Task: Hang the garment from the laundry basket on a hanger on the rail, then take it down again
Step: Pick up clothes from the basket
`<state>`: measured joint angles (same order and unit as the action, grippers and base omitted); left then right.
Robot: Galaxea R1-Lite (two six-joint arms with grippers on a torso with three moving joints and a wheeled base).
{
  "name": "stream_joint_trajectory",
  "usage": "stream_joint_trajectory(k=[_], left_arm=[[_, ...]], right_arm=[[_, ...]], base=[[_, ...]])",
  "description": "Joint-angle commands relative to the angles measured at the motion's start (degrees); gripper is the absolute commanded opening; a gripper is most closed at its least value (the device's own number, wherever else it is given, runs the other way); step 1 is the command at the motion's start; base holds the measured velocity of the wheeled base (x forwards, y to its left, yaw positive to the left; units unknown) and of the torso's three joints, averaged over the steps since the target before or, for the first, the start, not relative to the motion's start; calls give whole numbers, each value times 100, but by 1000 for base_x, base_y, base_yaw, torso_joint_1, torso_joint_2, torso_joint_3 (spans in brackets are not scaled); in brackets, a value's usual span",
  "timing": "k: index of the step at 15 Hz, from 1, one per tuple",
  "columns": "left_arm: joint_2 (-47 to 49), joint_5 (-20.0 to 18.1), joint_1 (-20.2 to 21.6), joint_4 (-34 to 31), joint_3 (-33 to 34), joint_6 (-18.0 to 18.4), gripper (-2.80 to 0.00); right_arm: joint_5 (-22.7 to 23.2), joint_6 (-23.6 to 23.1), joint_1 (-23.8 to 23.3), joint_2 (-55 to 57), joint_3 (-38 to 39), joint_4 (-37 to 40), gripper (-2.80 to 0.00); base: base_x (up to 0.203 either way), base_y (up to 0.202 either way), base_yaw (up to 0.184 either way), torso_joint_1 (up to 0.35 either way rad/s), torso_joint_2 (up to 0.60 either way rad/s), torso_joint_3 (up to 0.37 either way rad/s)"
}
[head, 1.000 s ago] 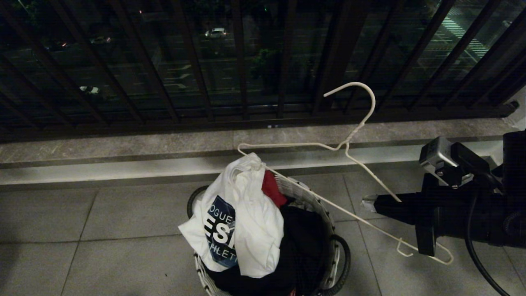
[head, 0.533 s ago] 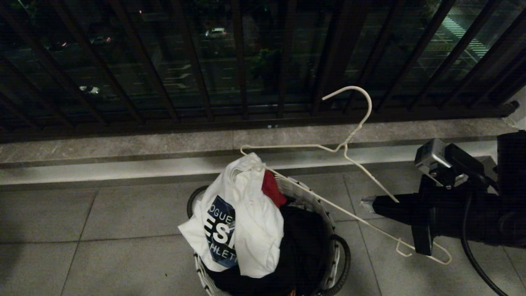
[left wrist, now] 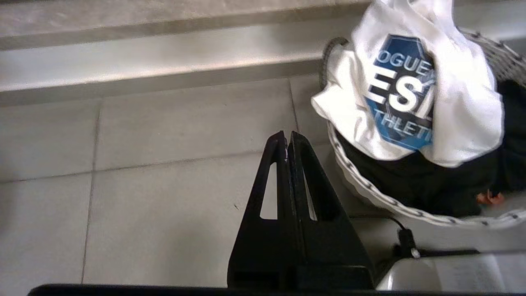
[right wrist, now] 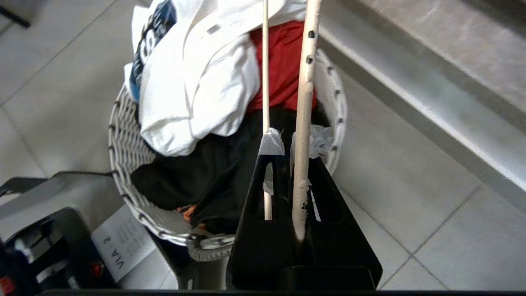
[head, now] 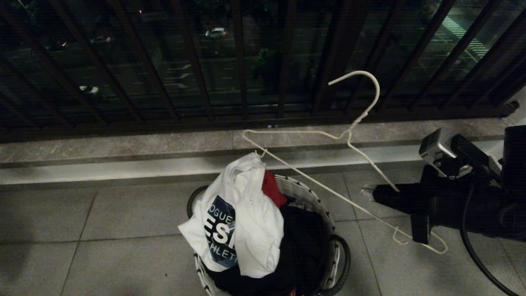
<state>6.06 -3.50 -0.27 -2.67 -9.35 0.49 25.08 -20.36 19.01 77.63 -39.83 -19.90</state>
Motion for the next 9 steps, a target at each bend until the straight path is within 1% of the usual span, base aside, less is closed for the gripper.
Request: stream_joint_trajectory(k=[1,3,5,6,8,9], left_arm=[[1010,-176,-2,9,-291,3,-280],[1904,-578,-4,15,-556,5,-280],[2878,-1016,-16,9,-1017,21,-280],[3374,-1174,-53,5,-1286,36,-280],[4347,-1296,-344,0,-1821,89,-280],[4824,-1261,-595,2,-2082,110,-280]], right_arm=[[15,-4,-46,-203,-5,-14,-280],[15,-3,-46,-275,-16,-14,-280],[-10,6,-71,-300,-51,-16,-280],[-20,24,-73,-311,-52,-23,-280],[-27,425,-73,-371,-181,-24,-280],[-34,630,-73,-396,-268,-23,-280]], base=[[0,0,0,0,0,0],[0,0,0,0,0,0],[0,0,0,0,0,0],[0,0,0,0,0,0],[0,0,0,0,0,0],[0,0,0,0,0,0]])
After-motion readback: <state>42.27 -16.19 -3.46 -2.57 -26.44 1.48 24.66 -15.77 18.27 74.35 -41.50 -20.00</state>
